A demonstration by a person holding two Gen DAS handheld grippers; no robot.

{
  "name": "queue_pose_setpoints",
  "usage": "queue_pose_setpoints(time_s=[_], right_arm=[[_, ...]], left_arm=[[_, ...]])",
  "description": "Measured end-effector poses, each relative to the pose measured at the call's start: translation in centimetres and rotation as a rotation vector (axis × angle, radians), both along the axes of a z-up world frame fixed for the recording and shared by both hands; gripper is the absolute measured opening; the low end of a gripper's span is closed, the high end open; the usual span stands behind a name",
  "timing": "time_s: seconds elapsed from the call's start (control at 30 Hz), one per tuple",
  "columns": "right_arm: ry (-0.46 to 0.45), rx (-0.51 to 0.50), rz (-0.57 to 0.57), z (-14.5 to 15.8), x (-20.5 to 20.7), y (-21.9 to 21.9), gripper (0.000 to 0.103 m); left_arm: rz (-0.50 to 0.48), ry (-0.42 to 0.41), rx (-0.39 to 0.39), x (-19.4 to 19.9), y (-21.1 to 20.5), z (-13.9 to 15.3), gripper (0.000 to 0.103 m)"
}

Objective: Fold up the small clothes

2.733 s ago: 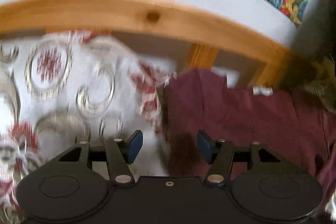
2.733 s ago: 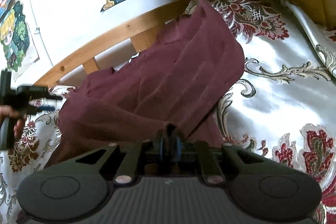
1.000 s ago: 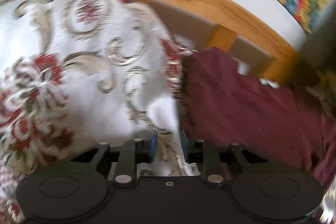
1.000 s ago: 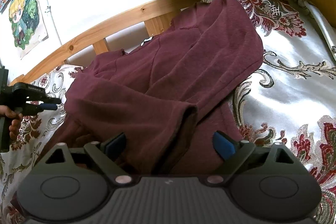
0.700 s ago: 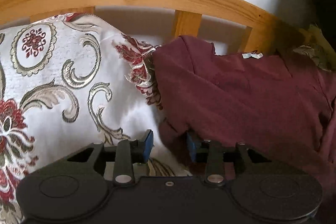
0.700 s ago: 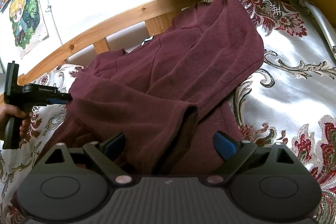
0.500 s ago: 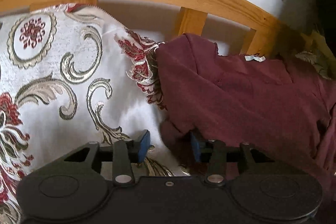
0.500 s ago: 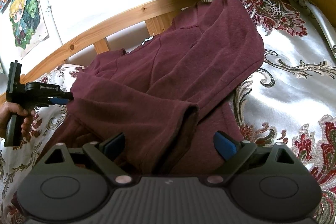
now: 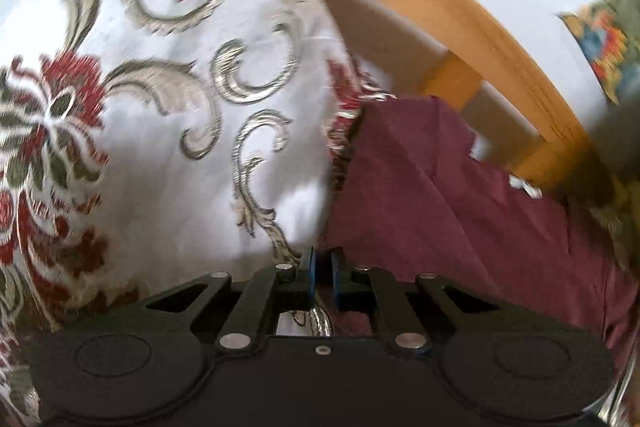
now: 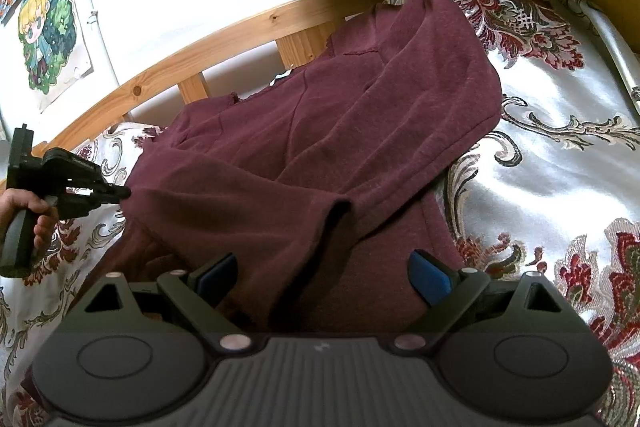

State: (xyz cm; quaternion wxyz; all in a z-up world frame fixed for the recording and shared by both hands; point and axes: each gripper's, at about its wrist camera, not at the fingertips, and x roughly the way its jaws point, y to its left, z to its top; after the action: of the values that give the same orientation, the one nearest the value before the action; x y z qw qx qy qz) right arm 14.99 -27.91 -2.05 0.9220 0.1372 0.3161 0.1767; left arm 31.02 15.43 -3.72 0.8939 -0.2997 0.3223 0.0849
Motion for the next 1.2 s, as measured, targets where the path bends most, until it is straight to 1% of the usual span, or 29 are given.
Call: queue_pose_setpoints(time_s=[0.03,0.07,0.13,0.2,0.23,0.3,0.33,0.37,0.4,0.43,0.47,0.53,0.6,0.67,0.8,0.97,1.03,1.2], right_arm=[[0.000,0.000,0.000,0.0,0.0,0.0,0.095],[0.000,0.000,0.000,0.0,0.0,0.0,0.095],[0.000,-0.001,0.000,0.0,0.0,0.0,0.096],[0.000,-0.005,0.002,0.0,0.0,0.1,0.096],[-0.001,-0.007,0.003,0.0,0.0,0.1,0.096],[-0.002,-0.012,0.005,0.0,0.0,0.2,0.097],[-0.003,-0.016,0.006,0.0,0.0,0.2,0.097],[-0.003,-0.019,0.007,0.0,0.0,0.3,0.098],[-0.004,-0.023,0.009,0.1,0.0,0.3,0.098],[-0.003,-0.026,0.011,0.1,0.0,0.3,0.099],[-0.003,-0.030,0.012,0.1,0.0,0.4,0.100],[-0.004,-0.039,0.013,0.2,-0.1,0.6,0.102],[-0.002,-0.055,0.017,0.3,-0.2,0.8,0.102],[-0.003,-0.073,0.020,0.6,-0.2,0.9,0.102],[-0.014,-0.114,0.027,1.2,-0.4,1.2,0.102],[-0.071,-0.191,0.055,3.0,-1.2,1.7,0.102],[-0.091,-0.217,0.061,4.0,-1.6,1.8,0.102],[-0.139,-0.250,0.060,6.9,-3.2,1.3,0.102]], left_arm=[[0.002,0.005,0.000,0.1,-0.1,0.0,0.007],[-0.005,0.007,0.018,0.2,-0.2,-0.1,0.008],[-0.031,0.021,0.073,0.5,-0.9,0.0,0.011],[-0.040,0.032,0.096,0.3,-1.0,0.1,0.021],[-0.036,0.036,0.095,0.2,-1.0,0.1,0.022],[-0.031,0.040,0.088,-0.2,-0.9,0.3,0.035],[-0.035,0.041,0.093,-0.5,-1.0,0.4,0.039],[-0.045,0.042,0.106,-0.7,-1.1,0.6,0.046],[-0.058,0.043,0.125,-1.0,-1.3,0.8,0.050],[-0.072,0.042,0.151,-1.2,-1.6,1.1,0.055],[-0.082,0.039,0.175,-1.4,-1.9,1.5,0.059],[-0.093,0.028,0.211,-1.9,-2.3,2.2,0.064],[-0.101,0.024,0.231,-2.5,-2.7,2.7,0.077],[-0.104,0.027,0.255,-3.4,-3.3,3.2,0.086],[-0.153,0.016,0.312,-5.7,-4.7,3.8,0.098],[-0.258,-0.007,0.379,-9.7,-7.0,4.5,0.102],[-0.306,-0.023,0.415,-11.4,-8.0,4.5,0.102],[-0.453,-0.038,0.498,-15.5,-10.6,3.5,0.102]])
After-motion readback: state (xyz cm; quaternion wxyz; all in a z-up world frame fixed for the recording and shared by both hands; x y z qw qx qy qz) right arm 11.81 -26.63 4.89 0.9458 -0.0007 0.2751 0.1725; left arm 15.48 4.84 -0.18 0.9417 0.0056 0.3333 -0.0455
